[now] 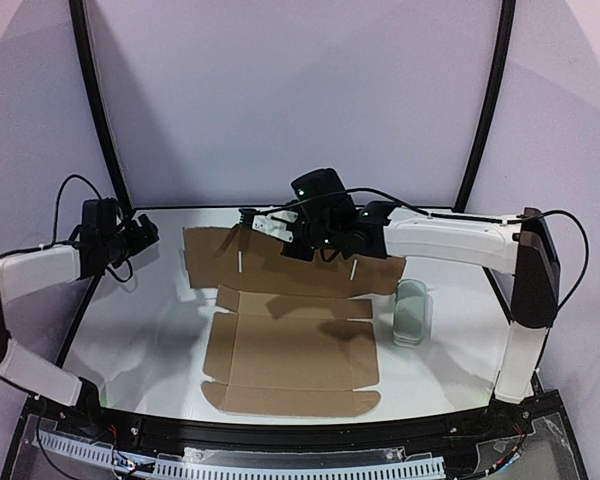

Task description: Fold the paper box

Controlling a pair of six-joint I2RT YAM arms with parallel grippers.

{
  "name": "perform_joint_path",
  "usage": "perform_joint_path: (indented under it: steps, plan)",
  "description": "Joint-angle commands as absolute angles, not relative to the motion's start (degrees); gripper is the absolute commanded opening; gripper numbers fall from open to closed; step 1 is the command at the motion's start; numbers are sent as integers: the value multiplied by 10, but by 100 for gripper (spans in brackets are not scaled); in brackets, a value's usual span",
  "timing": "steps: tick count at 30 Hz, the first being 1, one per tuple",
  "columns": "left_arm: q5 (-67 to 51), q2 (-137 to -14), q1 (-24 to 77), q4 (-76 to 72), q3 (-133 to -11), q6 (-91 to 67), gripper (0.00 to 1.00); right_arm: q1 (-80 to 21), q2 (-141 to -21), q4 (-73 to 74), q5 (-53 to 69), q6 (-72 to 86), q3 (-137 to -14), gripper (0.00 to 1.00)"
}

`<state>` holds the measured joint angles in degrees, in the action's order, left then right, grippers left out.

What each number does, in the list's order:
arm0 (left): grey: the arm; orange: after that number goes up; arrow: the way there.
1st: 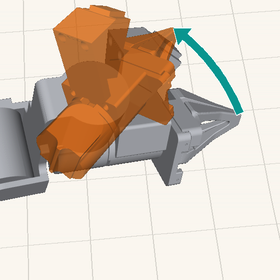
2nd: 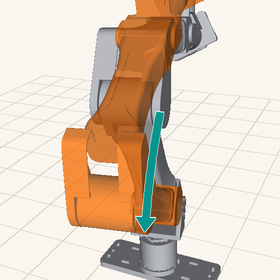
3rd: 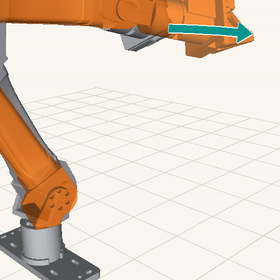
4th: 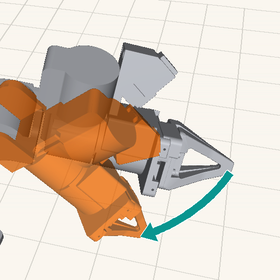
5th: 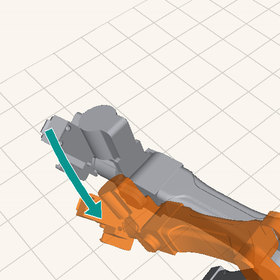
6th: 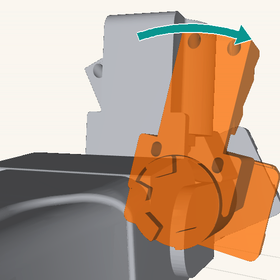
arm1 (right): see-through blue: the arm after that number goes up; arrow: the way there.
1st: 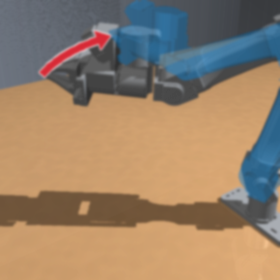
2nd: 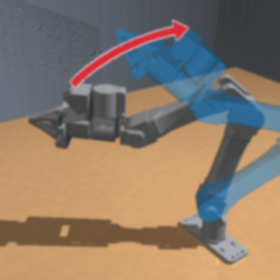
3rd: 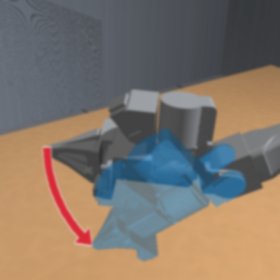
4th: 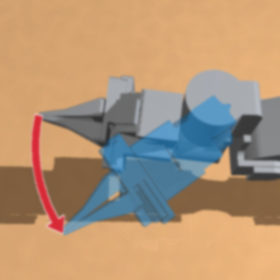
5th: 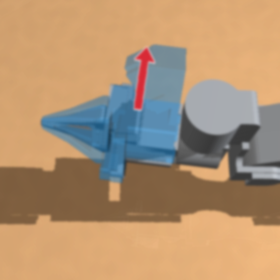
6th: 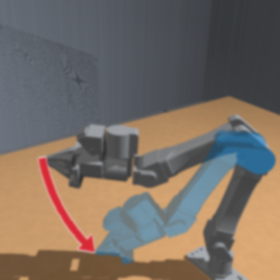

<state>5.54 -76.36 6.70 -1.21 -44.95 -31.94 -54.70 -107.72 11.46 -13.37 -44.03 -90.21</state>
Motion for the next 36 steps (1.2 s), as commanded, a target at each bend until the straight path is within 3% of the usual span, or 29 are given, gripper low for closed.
perform_joint_path:
  steps: [1, 7, 15, 25, 28, 31, 36]
  plan:
    - [-73, -830, 35, -57, -481, -351, 99, -544, -1098, 132, -108, -440, -912, 0]
    - [-210, -869, 34, -85, -483, -330, 99, -544, -1112, 110, -157, -426, -932, 0]
    - [-210, -710, 48, -289, -265, -435, 99, -551, -1113, 127, -185, -355, -969, 0]
    - [-144, -752, 49, -210, -332, -371, 99, -570, -1064, 110, -136, -355, -936, 0]
    - [-169, -779, 48, -209, -365, -370, 99, -570, -1041, 87, -102, -355, -909, 0]
    - [-309, -817, 50, -228, -397, -368, 99, -570, -1034, 82, -103, -349, -910, 0]
    - [-349, -811, 73, -231, -394, -327, 97, -571, -1033, 61, -119, -344, -909, 0]
